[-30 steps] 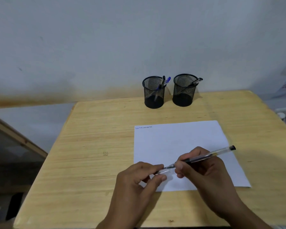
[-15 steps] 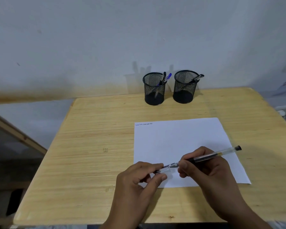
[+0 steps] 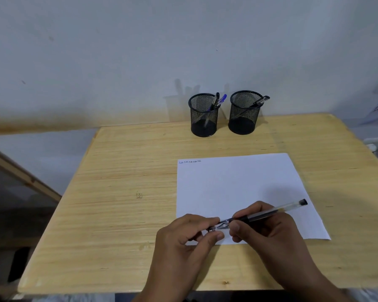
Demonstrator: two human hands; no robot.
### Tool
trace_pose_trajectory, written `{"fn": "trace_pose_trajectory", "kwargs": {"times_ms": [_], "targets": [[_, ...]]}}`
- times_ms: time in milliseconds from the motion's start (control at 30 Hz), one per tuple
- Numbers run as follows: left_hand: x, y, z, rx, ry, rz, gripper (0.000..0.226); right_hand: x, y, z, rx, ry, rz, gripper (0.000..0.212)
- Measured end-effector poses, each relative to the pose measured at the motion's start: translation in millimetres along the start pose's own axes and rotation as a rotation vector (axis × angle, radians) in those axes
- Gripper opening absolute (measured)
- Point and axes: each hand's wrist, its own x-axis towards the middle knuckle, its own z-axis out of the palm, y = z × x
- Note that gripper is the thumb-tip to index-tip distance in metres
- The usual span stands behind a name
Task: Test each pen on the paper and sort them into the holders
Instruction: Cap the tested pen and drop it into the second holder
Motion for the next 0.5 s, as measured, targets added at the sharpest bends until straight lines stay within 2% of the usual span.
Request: {"fn": "trace_pose_trajectory", "kwargs": {"times_ms": [367,500], "targets": [[-3.8,3.6,3.5,-0.185,-0.014,-0.108,0.016,-4.5,12.0,4.8,0.204,-0.025,0.056,0.015],[1.4,0.6,5.9,-0.18,0.003,-0.106,0.014,2.3,13.0,6.5,0.241,-0.016,0.053,0.019]]}}
